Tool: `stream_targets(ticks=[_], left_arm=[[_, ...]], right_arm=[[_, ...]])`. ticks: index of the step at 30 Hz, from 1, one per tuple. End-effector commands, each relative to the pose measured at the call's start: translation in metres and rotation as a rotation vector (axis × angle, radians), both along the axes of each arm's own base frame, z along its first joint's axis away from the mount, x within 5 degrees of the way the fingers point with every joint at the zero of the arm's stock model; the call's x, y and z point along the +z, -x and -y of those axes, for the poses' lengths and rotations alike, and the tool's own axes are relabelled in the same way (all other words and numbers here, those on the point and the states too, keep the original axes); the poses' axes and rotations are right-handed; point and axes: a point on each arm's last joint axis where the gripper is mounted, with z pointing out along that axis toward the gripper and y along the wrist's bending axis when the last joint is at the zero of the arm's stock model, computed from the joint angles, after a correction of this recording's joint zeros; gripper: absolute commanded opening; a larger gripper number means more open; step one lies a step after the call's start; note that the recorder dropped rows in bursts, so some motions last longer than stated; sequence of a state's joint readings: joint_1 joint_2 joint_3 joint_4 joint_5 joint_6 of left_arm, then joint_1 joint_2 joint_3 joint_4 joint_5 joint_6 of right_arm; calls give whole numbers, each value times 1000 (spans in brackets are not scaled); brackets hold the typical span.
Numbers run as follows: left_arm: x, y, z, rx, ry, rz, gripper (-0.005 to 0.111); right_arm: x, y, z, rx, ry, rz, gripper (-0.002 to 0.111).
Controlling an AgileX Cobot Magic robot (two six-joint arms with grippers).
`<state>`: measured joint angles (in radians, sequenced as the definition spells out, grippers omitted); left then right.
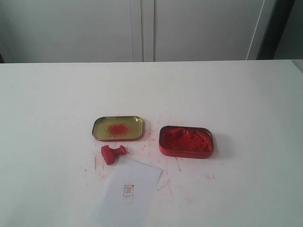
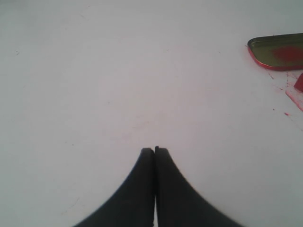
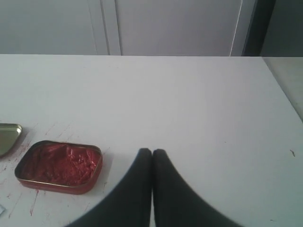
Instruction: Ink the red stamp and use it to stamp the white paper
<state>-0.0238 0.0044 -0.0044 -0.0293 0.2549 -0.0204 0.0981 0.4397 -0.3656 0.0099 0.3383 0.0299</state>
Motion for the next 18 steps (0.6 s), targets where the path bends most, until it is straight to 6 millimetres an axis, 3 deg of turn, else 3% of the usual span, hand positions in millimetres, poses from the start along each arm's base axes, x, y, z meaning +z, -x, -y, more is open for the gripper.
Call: stream_targets(ticks=[1, 18], left_arm=[[-1, 0, 0, 3, 2, 0, 0], [-1, 0, 0, 3, 2, 0, 0]], right_arm=[[0, 1, 1, -9, 17, 15, 0], [0, 1, 2, -9, 17, 10, 0]])
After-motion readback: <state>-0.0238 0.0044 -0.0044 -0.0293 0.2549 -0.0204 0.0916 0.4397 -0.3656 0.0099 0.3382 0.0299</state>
